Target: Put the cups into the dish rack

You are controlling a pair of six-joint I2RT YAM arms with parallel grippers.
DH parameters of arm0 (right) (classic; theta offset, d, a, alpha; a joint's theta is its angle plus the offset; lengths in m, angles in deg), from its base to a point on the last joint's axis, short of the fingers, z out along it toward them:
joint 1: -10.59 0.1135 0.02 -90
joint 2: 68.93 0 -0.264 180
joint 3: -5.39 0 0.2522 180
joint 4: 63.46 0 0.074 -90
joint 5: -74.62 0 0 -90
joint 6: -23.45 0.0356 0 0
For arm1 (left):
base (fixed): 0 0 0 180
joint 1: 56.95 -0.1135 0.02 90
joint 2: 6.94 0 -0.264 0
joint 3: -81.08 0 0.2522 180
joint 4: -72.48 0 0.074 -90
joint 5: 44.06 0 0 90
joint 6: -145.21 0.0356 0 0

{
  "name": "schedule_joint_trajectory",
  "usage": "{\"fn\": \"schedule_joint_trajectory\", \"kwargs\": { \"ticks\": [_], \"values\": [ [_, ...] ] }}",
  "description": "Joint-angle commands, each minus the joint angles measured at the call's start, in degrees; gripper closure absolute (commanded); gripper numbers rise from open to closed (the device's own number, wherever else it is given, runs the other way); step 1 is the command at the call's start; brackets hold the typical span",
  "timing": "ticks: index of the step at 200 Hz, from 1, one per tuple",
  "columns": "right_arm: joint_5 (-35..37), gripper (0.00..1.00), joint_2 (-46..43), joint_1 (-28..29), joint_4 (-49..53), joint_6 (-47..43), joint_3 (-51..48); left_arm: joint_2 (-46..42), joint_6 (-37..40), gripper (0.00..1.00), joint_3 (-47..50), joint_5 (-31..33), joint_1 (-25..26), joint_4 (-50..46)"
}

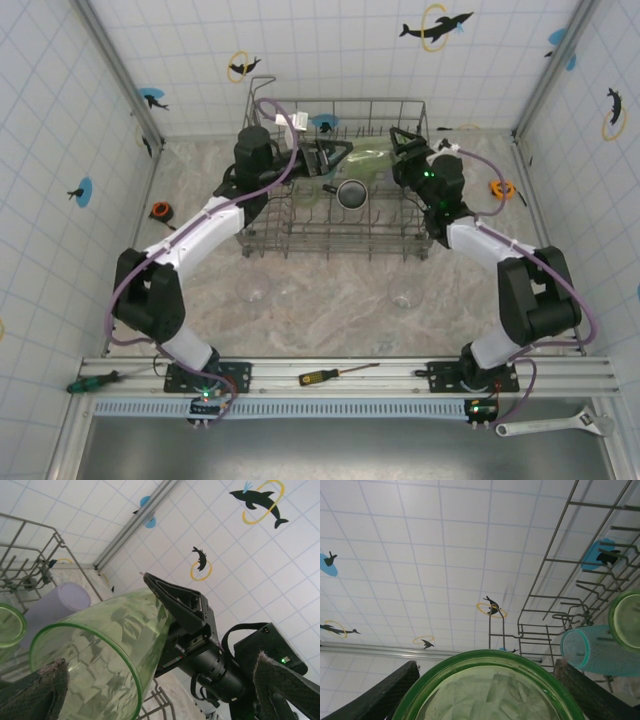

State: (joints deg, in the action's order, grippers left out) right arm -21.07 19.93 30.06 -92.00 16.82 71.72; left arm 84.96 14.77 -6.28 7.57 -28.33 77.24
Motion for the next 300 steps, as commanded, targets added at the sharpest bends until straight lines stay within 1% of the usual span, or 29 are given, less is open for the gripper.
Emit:
{"fn": "schedule_joint_trajectory", "kwargs": {
  "ticks": [1,16,48,64,91,106,108,111,128,149,176,202,216,227,239,278,300],
  "values": [
    [2.3,0.52,-3.8,-0.3,4.6,-8.1,3.4,-2.5,5.1,0.03,-3.3,3.0,0.4,-8.1],
    [3.5,0.52,-4.9,-0.2,7.8,-12.7,4.5,-3.1,8.3,0.03,-4.7,5.6,0.3,-13.8],
    [6.3,0.52,-7.0,-0.1,13.8,-20.9,6.4,-5.9,16.2,0.03,-6.7,13.5,0.2,-24.5],
    [7.7,0.52,-7.7,0.1,16.6,-24.5,7.4,-7.3,19.3,0.03,-7.7,17.7,-0.1,-28.6],
    [10.5,0.52,-8.5,0.7,20.1,-31.0,8.9,-8.8,21.7,0.03,-7.7,20.9,-2.0,-32.3],
    [12.0,0.52,-8.4,1.3,22.9,-34.5,10.5,-9.0,21.3,0.02,-7.6,20.3,-3.7,-34.1],
    [12.3,0.52,-8.4,1.4,23.2,-35.1,10.7,-9.0,21.1,0.03,-7.6,20.0,-5.2,-34.3],
    [12.7,0.52,-8.4,1.4,23.8,-35.9,11.1,-9.0,20.7,0.03,-7.4,19.7,-6.2,-34.5],
    [15.0,0.52,-8.1,2.4,26.1,-40.1,12.5,-9.5,18.9,0.03,-5.3,17.2,-9.7,-34.1],
    [18.2,0.51,-7.9,3.7,27.6,-44.4,13.1,-10.9,17.8,0.03,-1.4,15.9,-12.2,-32.3],
    [23.6,0.51,-7.4,5.8,30.6,-50.8,14.9,-12.9,18.1,0.03,2.4,15.4,-12.8,-30.3],
    [30.4,0.51,-7.4,8.3,31.9,-57.1,15.6,-14.2,17.0,0.03,4.5,15.2,-12.9,-29.1],
    [32.9,0.50,-7.6,8.9,31.8,-59.2,15.2,-14.8,15.8,0.02,5.9,12.5,-12.9,-27.2],
    [34.5,0.50,-7.5,9.1,31.7,-60.4,15.0,-15.2,15.2,0.02,7.3,10.9,-12.9,-25.5],
    [36.1,0.51,-7.5,9.3,31.5,-61.6,14.7,-15.6,15.3,0.03,8.6,10.7,-12.9,-24.3],
    [40.0,0.51,-6.6,9.9,30.6,-65.9,14.2,-17.1,15.2,0.02,11.5,9.0,-13.5,-23.8],
    [42.2,0.50,-6.1,9.9,29.8,-67.7,13.5,-19.3,14.2,0.02,14.4,7.2,-13.5,-20.5]
  ]
}}
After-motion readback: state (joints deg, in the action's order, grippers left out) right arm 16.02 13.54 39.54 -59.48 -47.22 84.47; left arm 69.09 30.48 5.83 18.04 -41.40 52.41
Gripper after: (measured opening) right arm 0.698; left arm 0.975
